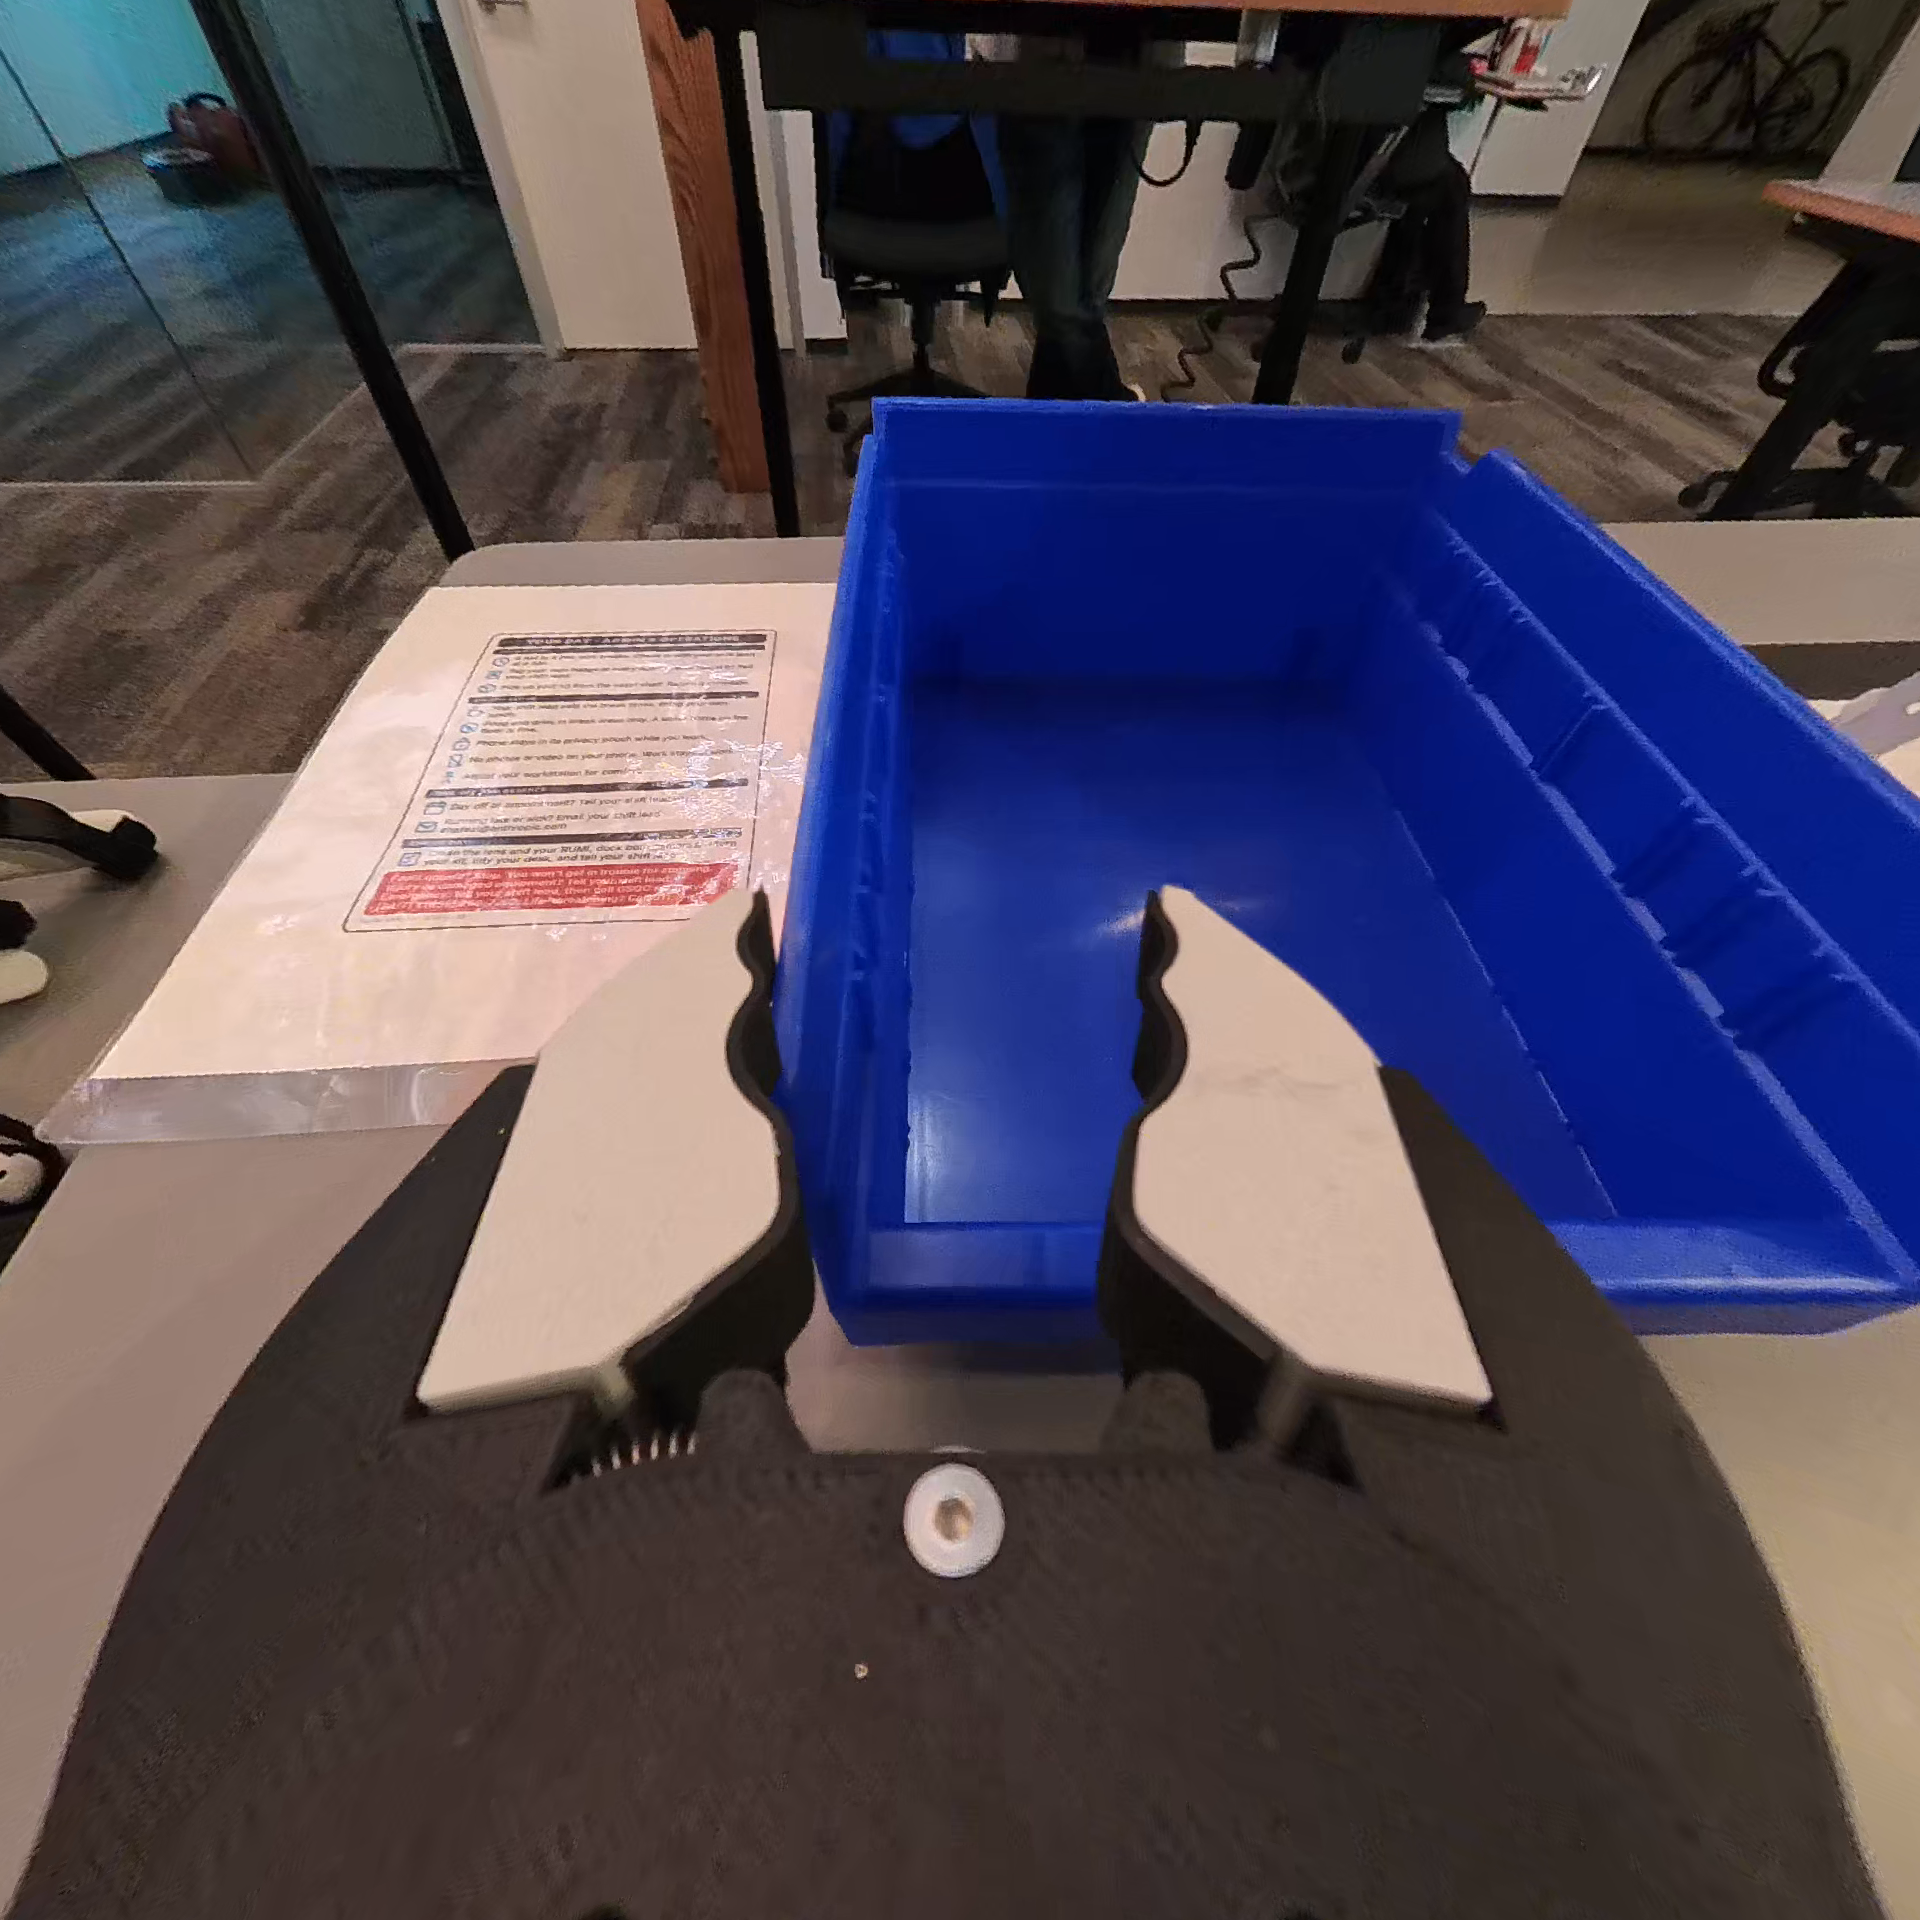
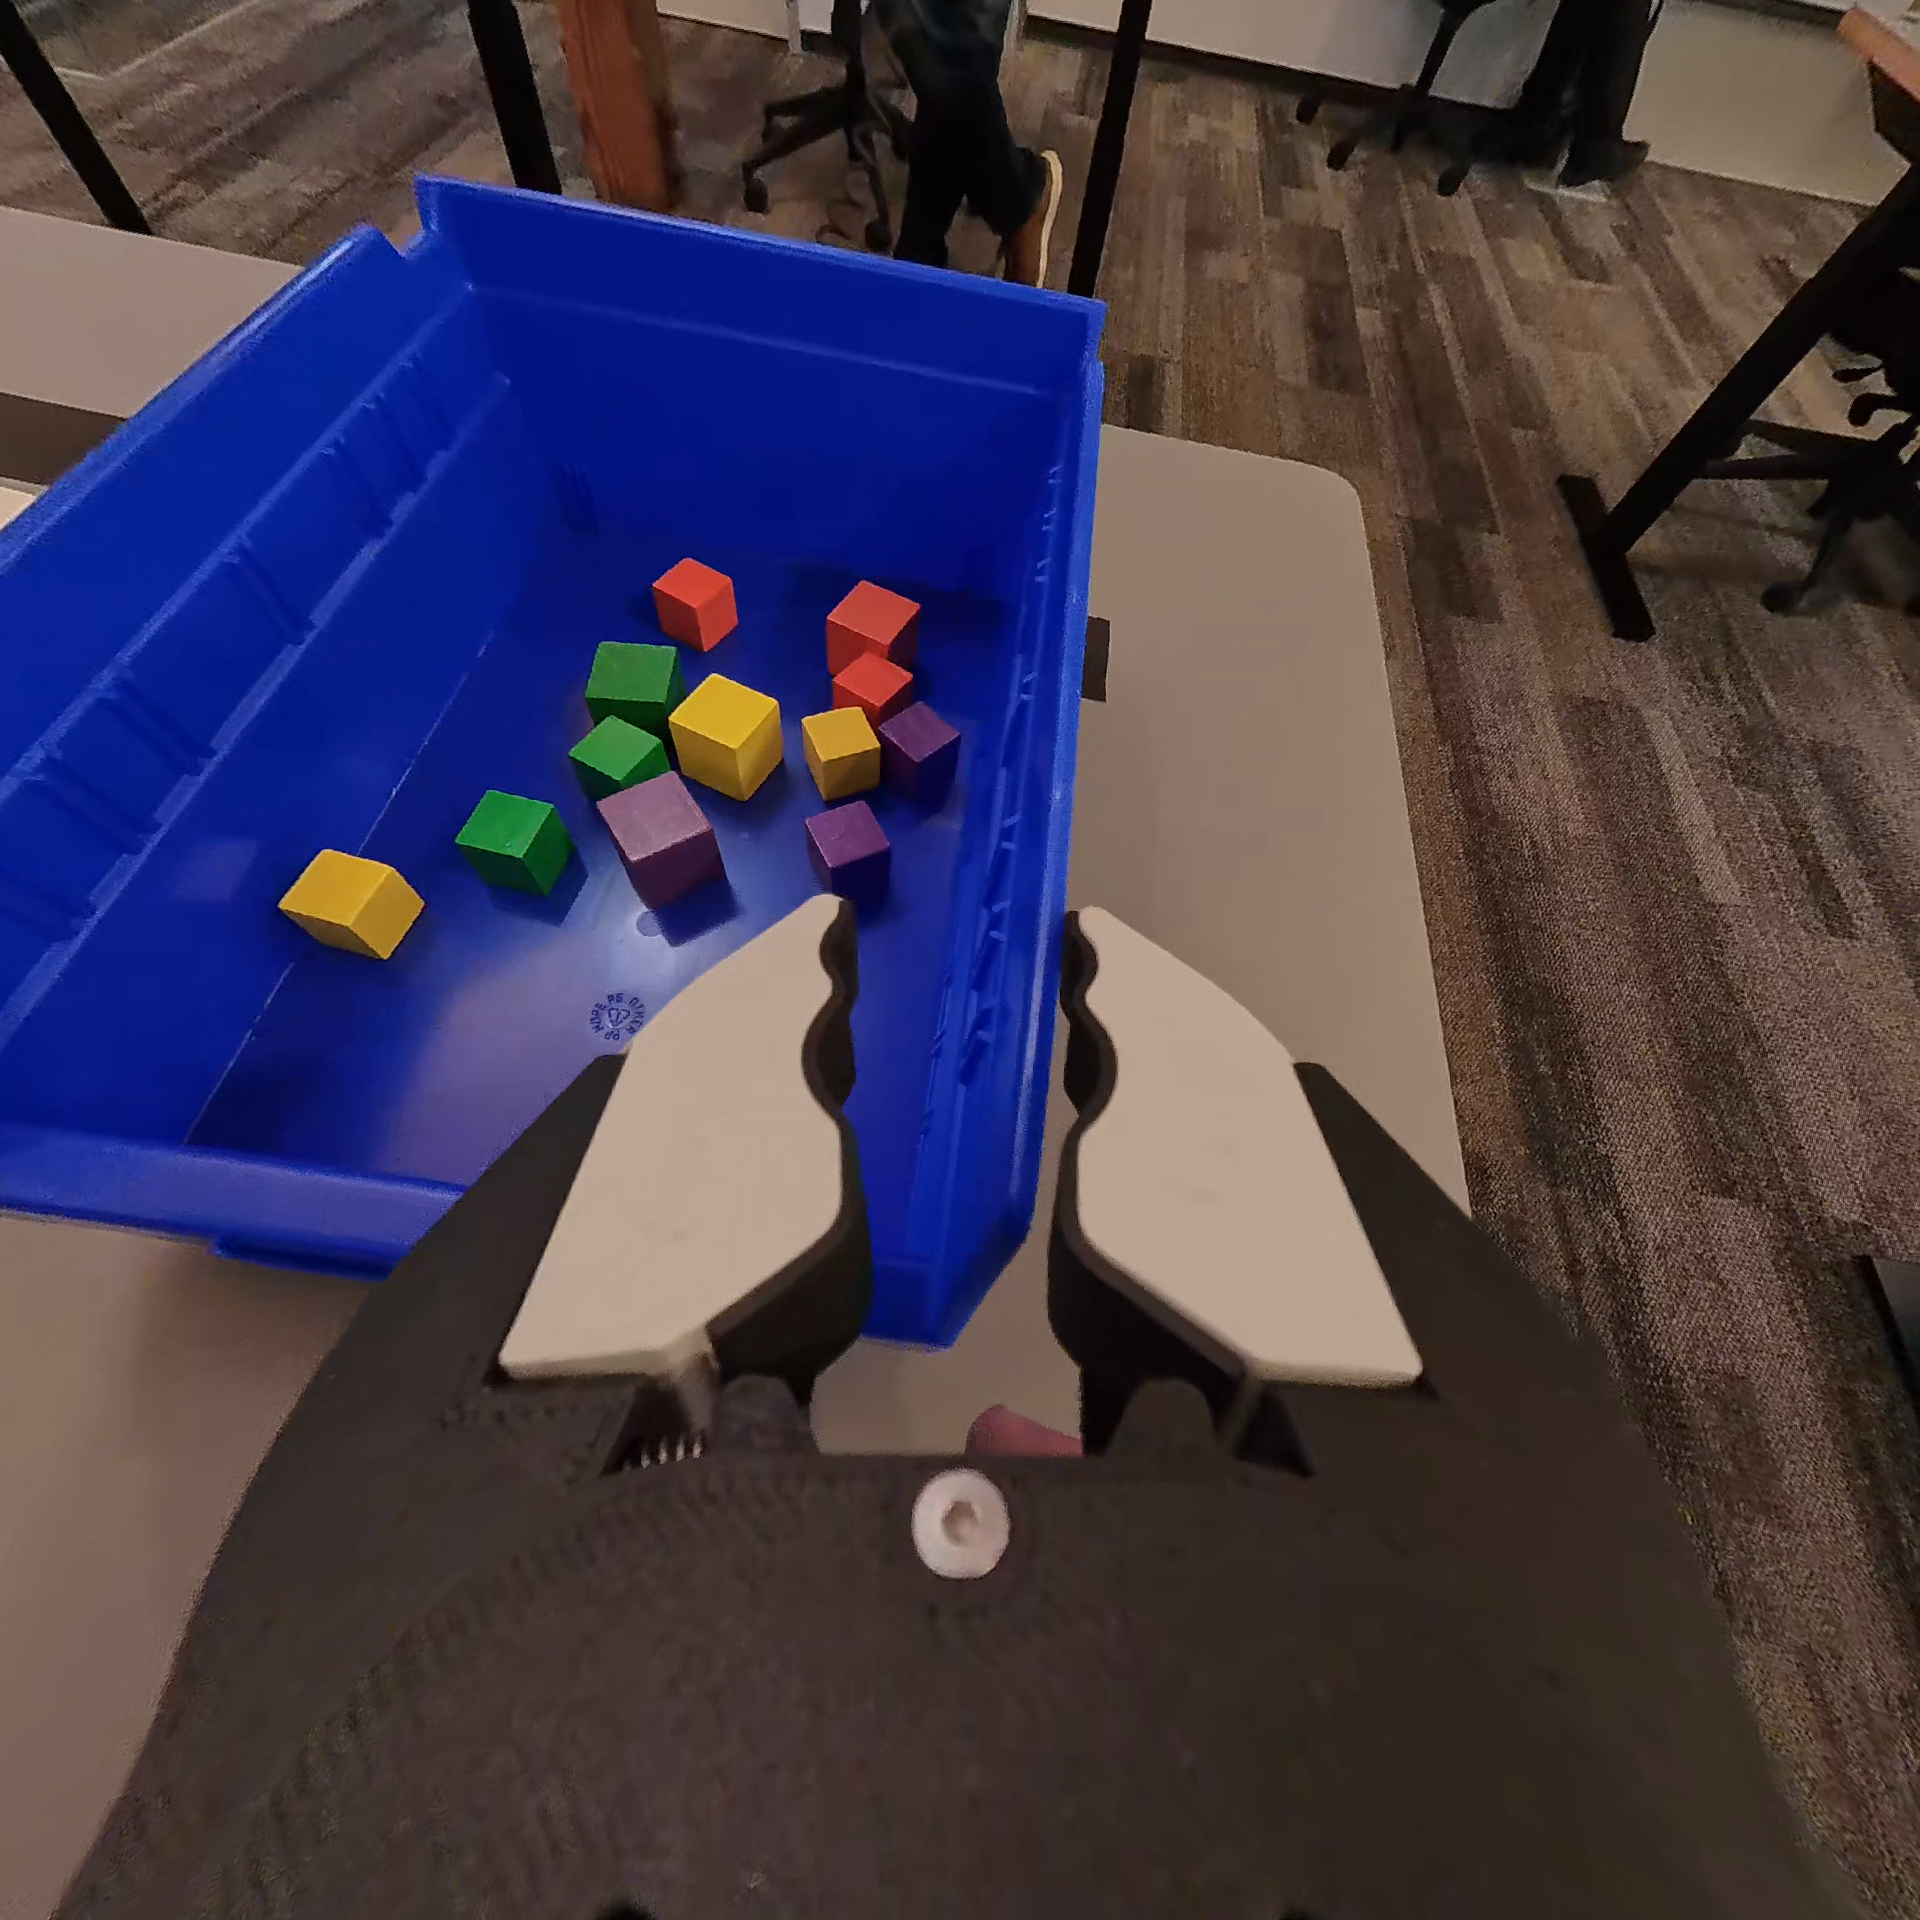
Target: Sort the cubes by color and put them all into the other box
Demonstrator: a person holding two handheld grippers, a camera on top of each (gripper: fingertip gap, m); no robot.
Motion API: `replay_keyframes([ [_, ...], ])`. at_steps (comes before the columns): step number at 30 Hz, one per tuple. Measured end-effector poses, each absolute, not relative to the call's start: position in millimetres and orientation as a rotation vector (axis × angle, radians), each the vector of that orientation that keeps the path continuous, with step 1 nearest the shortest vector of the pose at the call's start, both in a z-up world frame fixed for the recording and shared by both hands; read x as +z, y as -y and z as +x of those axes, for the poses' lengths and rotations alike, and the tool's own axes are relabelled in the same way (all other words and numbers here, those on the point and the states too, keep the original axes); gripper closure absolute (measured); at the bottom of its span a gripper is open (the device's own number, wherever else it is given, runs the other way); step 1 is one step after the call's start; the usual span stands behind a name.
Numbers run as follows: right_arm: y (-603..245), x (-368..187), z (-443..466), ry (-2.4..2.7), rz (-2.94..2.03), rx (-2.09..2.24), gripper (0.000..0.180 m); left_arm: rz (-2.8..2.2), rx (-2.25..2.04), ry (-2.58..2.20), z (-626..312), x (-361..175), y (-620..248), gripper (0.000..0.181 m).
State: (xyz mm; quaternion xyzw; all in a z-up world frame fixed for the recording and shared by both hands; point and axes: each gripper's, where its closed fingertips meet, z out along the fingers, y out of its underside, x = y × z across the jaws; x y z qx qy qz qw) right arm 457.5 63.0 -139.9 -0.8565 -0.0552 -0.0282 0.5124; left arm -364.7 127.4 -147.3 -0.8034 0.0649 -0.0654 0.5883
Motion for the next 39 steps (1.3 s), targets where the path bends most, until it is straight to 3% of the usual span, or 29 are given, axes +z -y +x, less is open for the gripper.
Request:
replay_keyframes([
  [2, -63, -141, 461, 0.126, -2.067, -0.077, 0.148, -1.872, -0.155, -0.124, -369, -147, -127, 0.122],
  [9, -64, -155, 468, 0.126, -2.114, -0.09, 0.161, -1.932, -0.104, -0.094, -381, -159, -128, 0.121],
  [13, -64, -157, 470, 0.121, -2.112, -0.067, 0.173, -1.946, -0.218, -0.088, -378, -167, -129, 0.16],
  [16, -64, -157, 469, 0.119, -2.111, -0.035, 0.174, -1.923, -0.334, -0.041, -383, -167, -129, 0.176],
  [39, -60, -158, 465, 0.108, -2.119, 0.094, 0.177, -1.839, -0.417, -0.011, -381, -151, -120, 0.177],
])
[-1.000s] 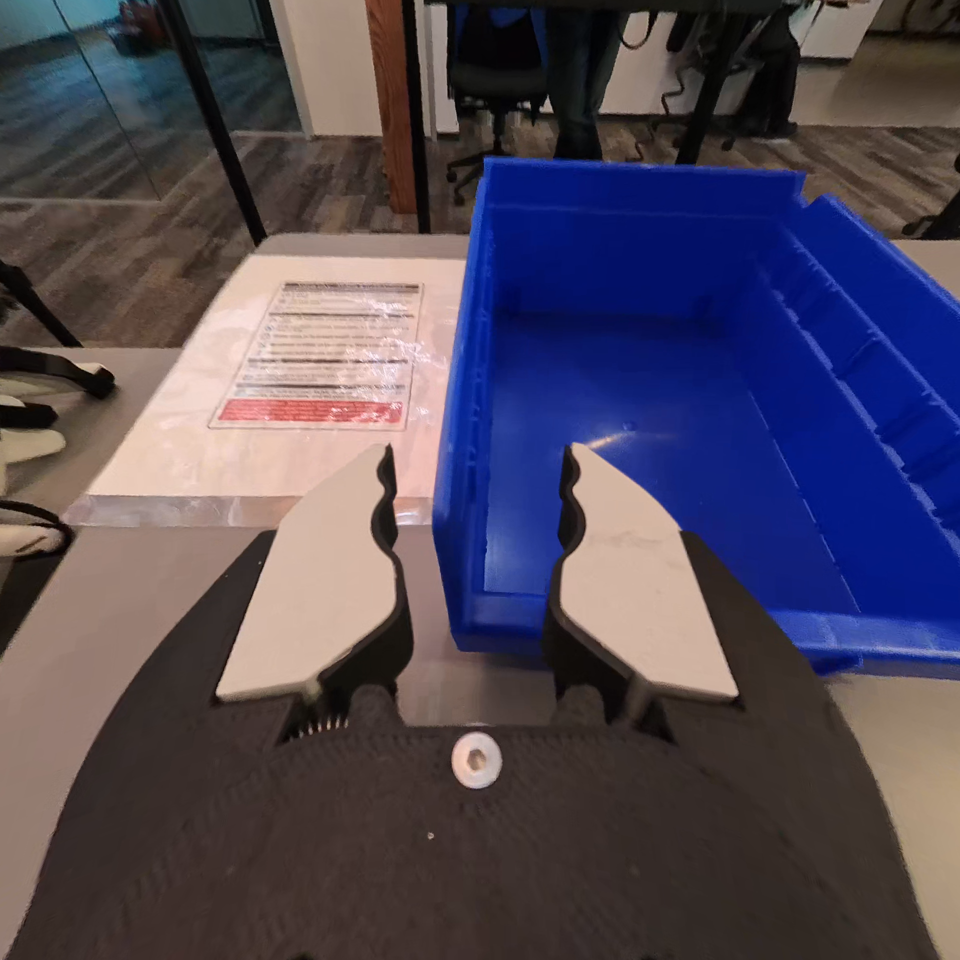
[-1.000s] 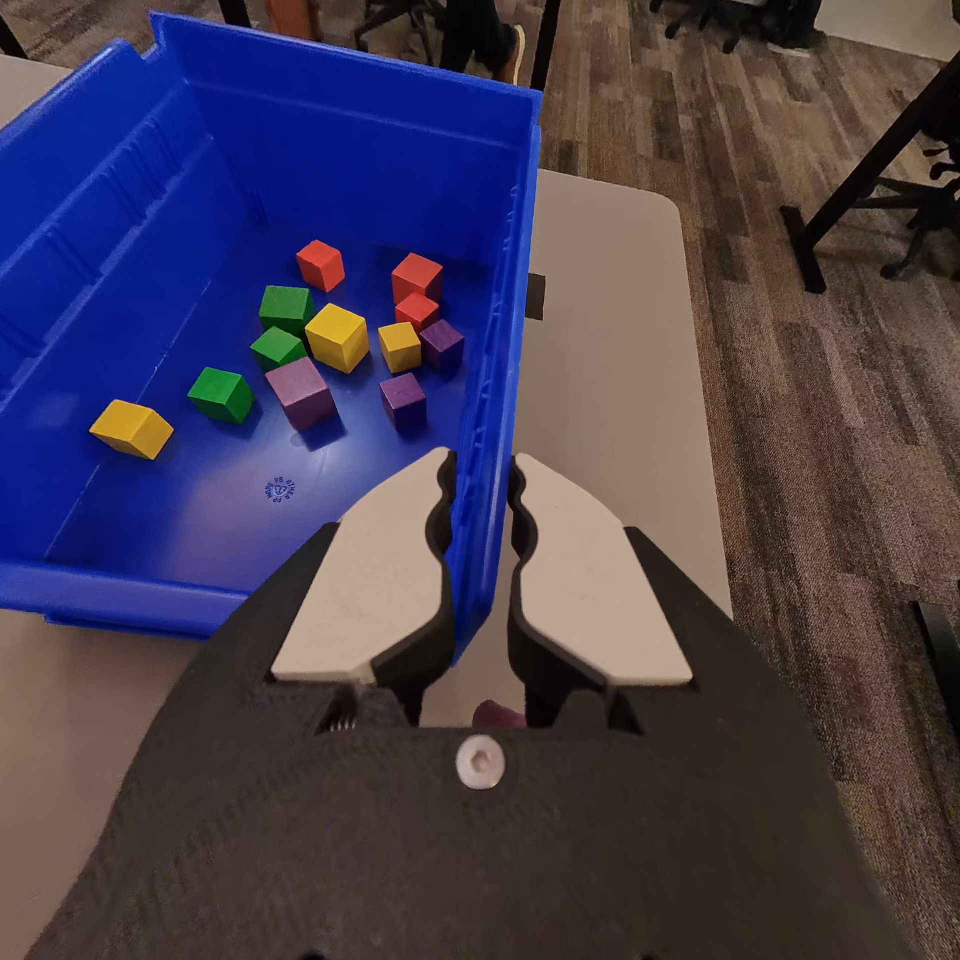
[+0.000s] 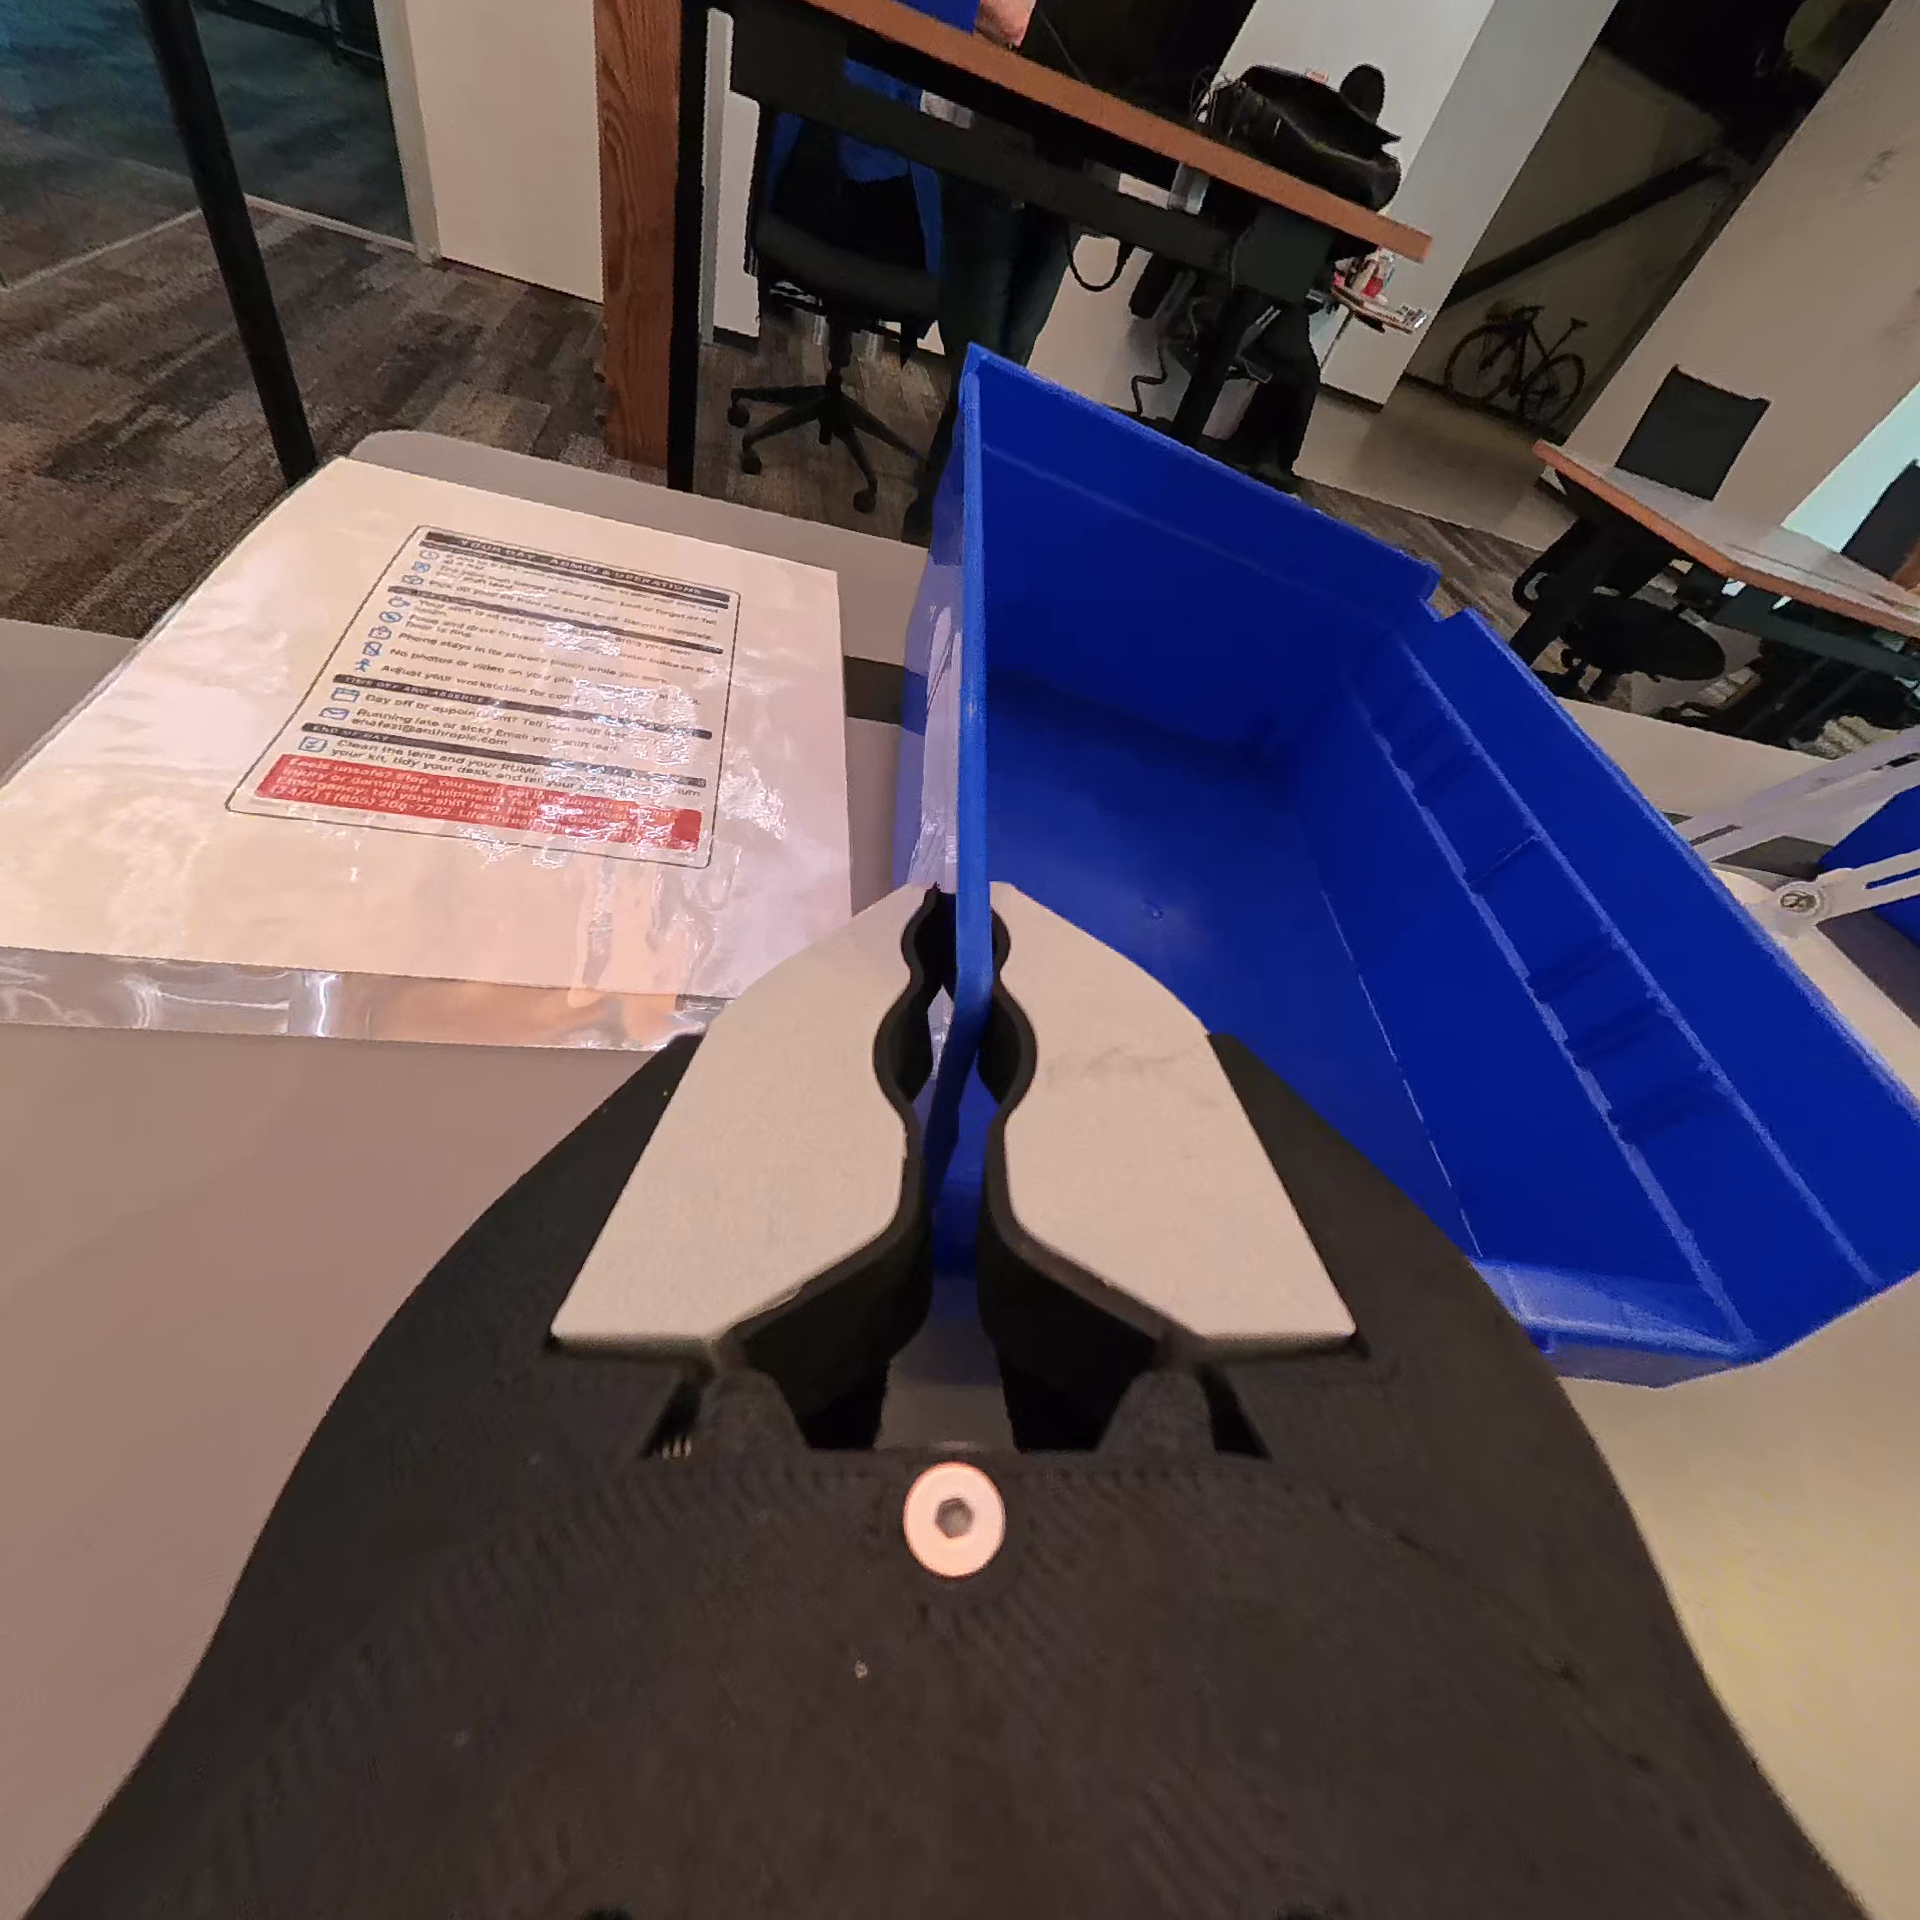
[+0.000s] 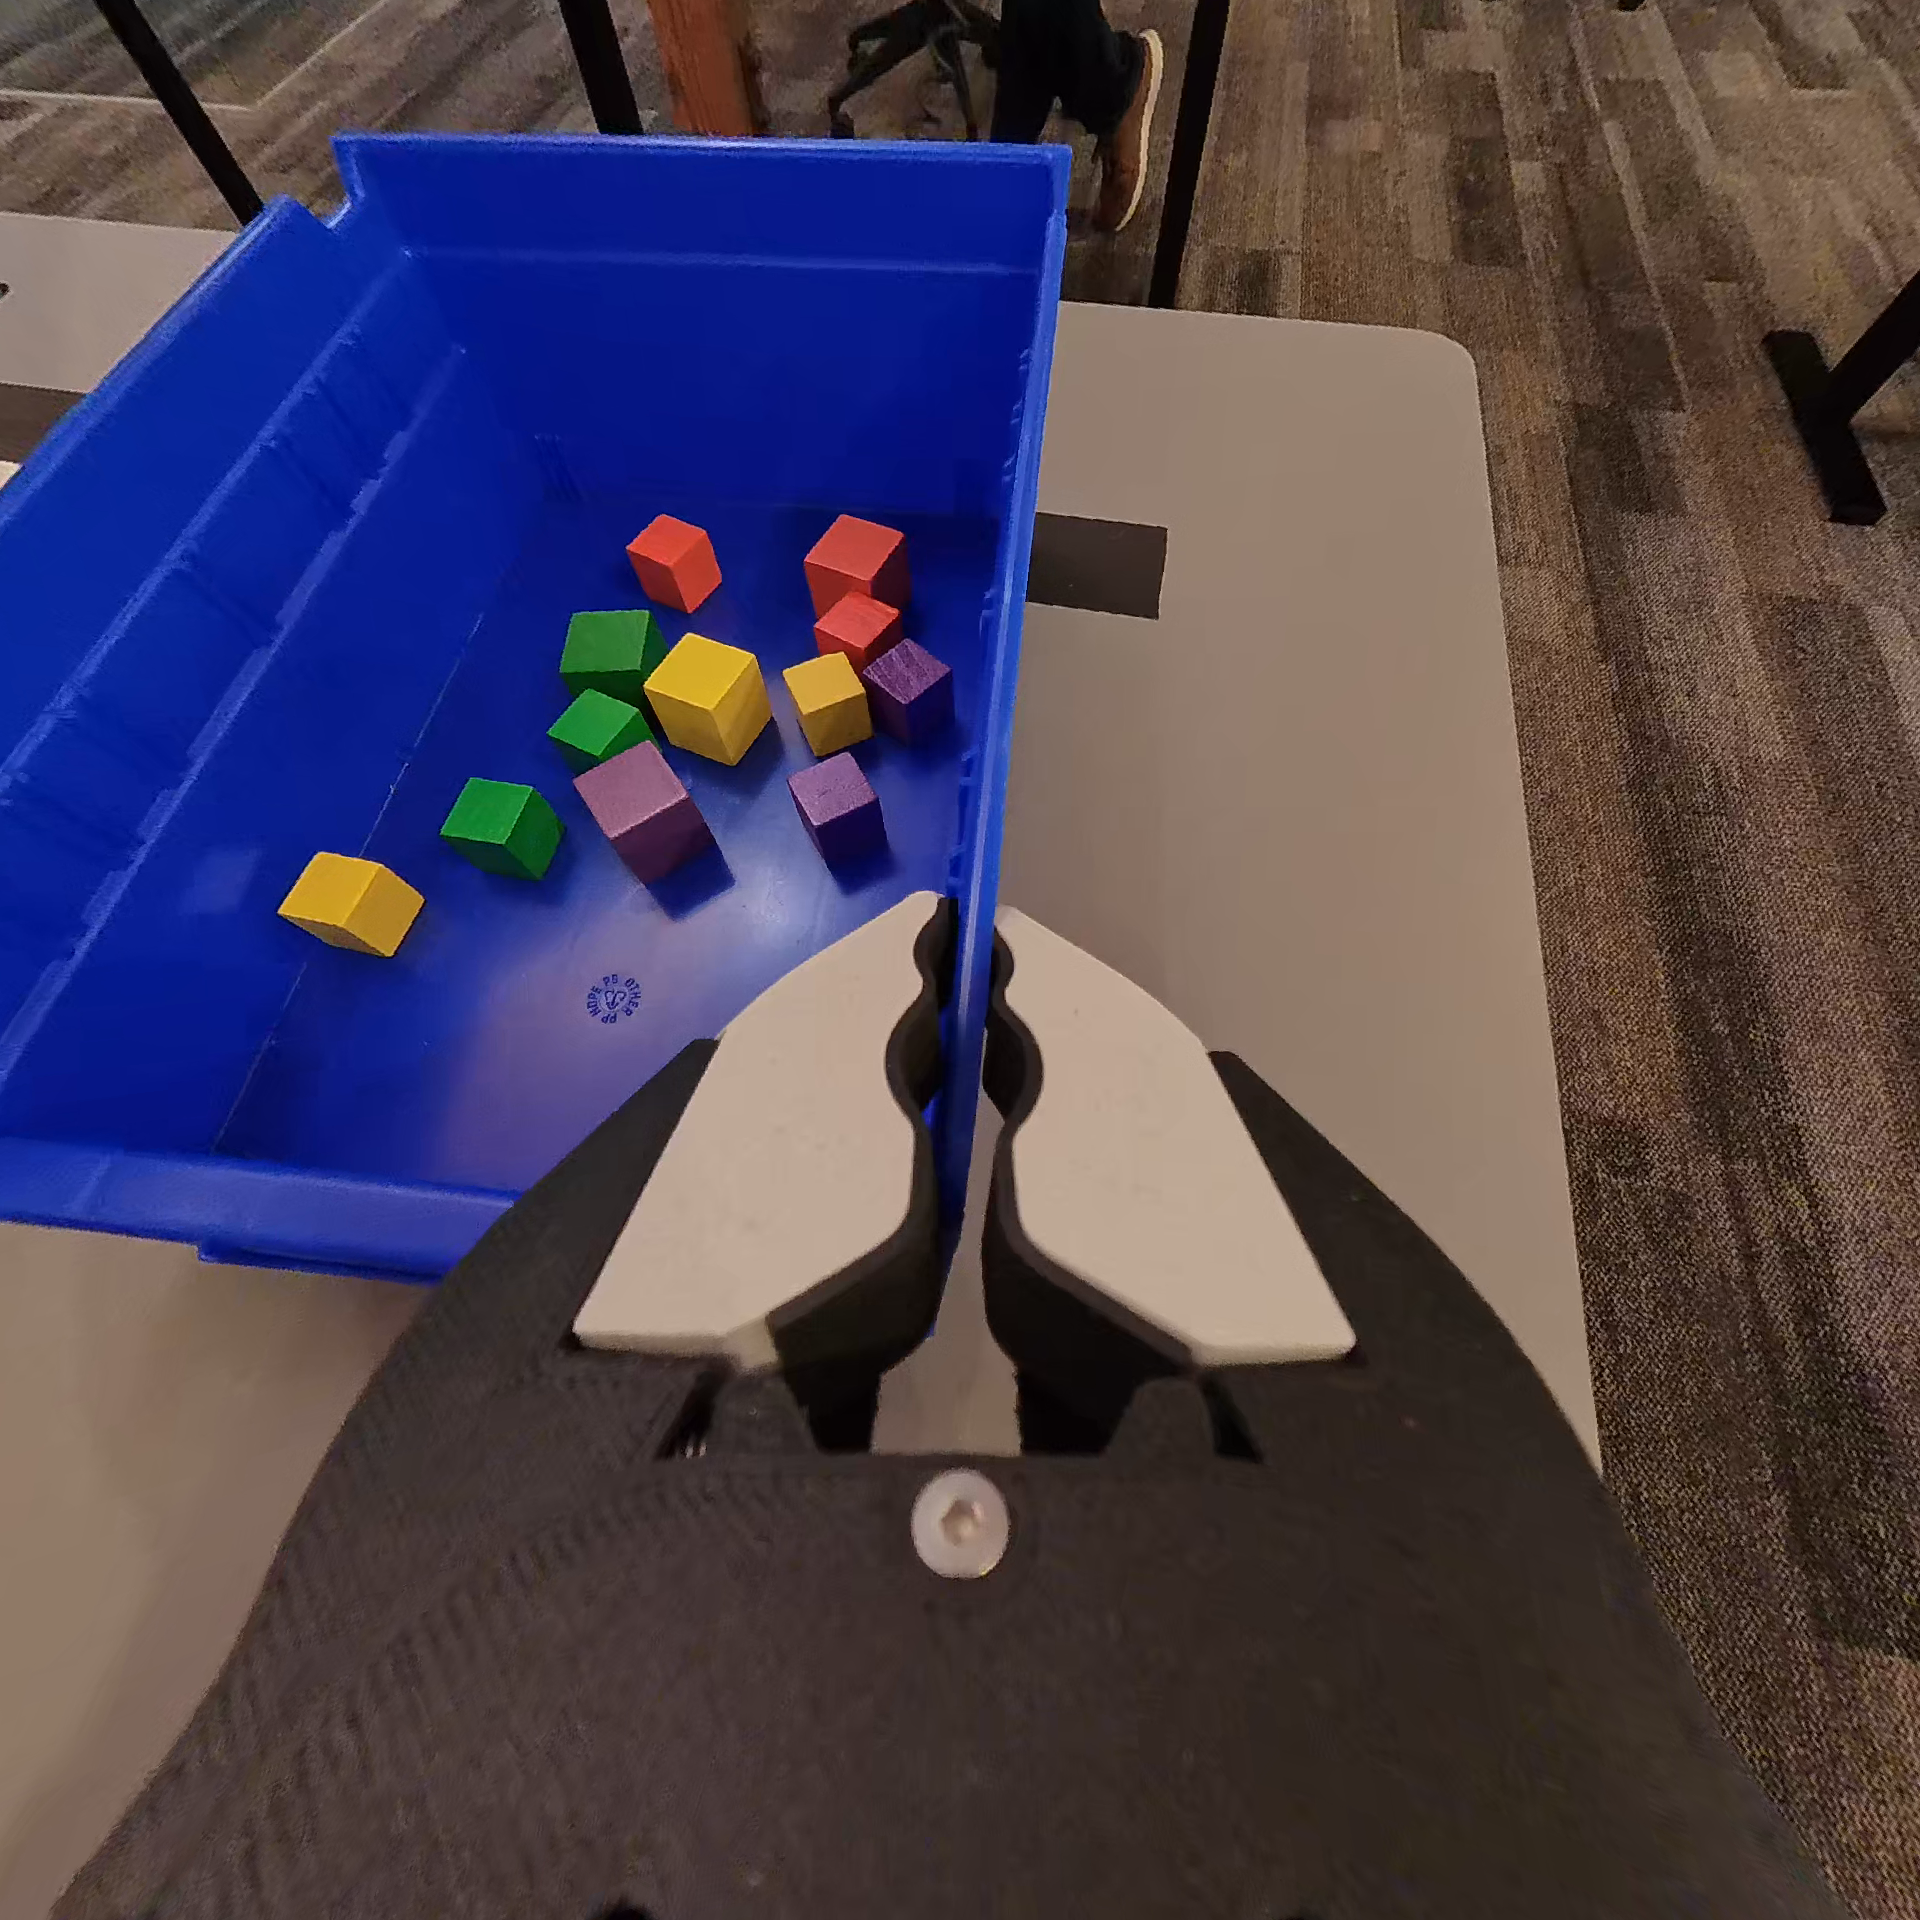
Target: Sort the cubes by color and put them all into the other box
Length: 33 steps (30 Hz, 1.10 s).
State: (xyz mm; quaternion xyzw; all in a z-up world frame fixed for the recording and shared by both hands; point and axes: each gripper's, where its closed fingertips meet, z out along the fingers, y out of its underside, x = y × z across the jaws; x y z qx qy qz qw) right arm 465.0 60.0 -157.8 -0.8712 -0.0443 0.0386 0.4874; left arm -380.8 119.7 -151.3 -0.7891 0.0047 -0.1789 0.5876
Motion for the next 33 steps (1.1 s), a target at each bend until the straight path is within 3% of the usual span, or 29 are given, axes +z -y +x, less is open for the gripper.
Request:
replay_keyframes([
  [18, -33, -158, 462, 0.125, -2.128, 0.111, 0.177, -1.789, -0.445, 0.009, -387, -141, -103, 0.177],
  [33, 41, -158, 446, 0.173, -2.117, 0.145, 0.177, -1.721, -0.437, 0.07, -406, -124, -48, 0.177],
])
